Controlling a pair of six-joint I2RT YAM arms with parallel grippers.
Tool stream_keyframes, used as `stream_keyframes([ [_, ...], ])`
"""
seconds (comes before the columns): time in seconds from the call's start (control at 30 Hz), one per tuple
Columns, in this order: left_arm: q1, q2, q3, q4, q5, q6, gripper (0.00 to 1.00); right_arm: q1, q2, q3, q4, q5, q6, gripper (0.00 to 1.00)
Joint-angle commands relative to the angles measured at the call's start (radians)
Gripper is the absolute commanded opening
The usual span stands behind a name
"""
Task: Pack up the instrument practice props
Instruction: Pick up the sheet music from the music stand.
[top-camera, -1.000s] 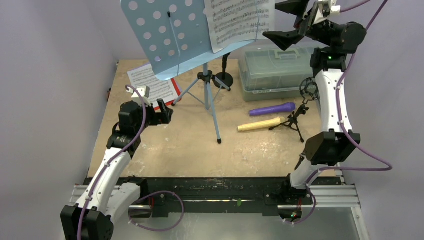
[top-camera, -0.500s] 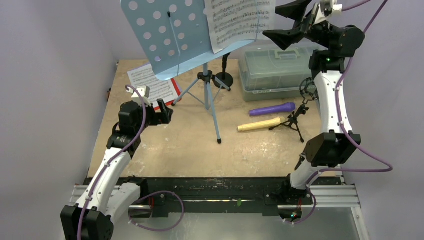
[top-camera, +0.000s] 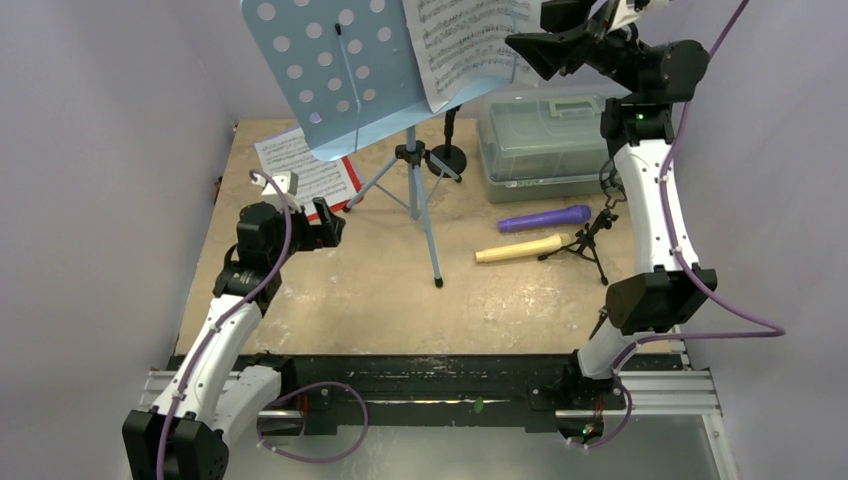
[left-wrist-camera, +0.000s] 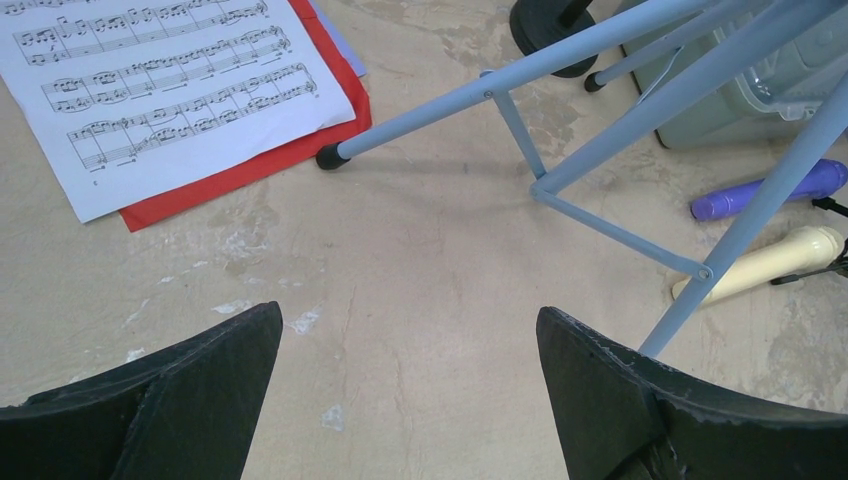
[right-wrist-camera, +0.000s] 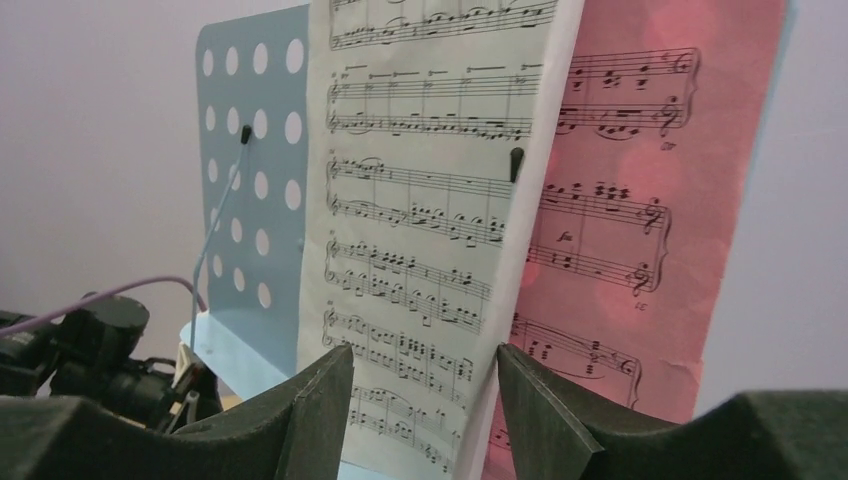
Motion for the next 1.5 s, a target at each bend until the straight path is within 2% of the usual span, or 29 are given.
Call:
stream_keyframes([
  [0.0,0.013,0.004,0.007,0.021,0.015,-0.008,0.98,-0.002,-0.003,0.053,-0.058,0.106,0.011,0.57],
  [0.33,0.017,0.008,0.006,0.021,0.019,-0.012,0.98,0.003,-0.006,0.063,-0.149,0.206,0.001,0.43],
  [0.4,0.017,0.008,0.006,0.020,0.019,-0.012,0.98,0.003,-0.009,0.064,-0.153,0.210,0.001,0.33],
  [0.47,0.017,0.009,0.006,0.019,0.019,-0.011,0.98,0.003,-0.010,0.065,-0.157,0.213,-0.002,0.17],
  [0.5,0.017,0.008,0.007,0.020,0.019,-0.011,0.98,0.003,-0.012,0.066,-0.160,0.214,-0.005,0.06],
  [0.53,0.017,0.008,0.006,0.020,0.019,-0.011,0.98,0.003,-0.013,0.068,-0.164,0.215,-0.009,0.00],
  [0.8,0.017,0.005,0.008,0.016,0.019,-0.011,0.98,-0.017,-0.035,0.152,-0.240,0.240,-0.089,0.00],
  [1.0,0.017,0.001,0.008,0.017,0.021,-0.011,0.98,-0.094,-0.041,0.230,-0.225,0.254,-0.072,0.00],
  [1.47,0.017,-0.002,0.008,0.017,0.023,-0.011,0.98,-0.223,-0.057,0.289,-0.153,0.264,0.012,0.00],
])
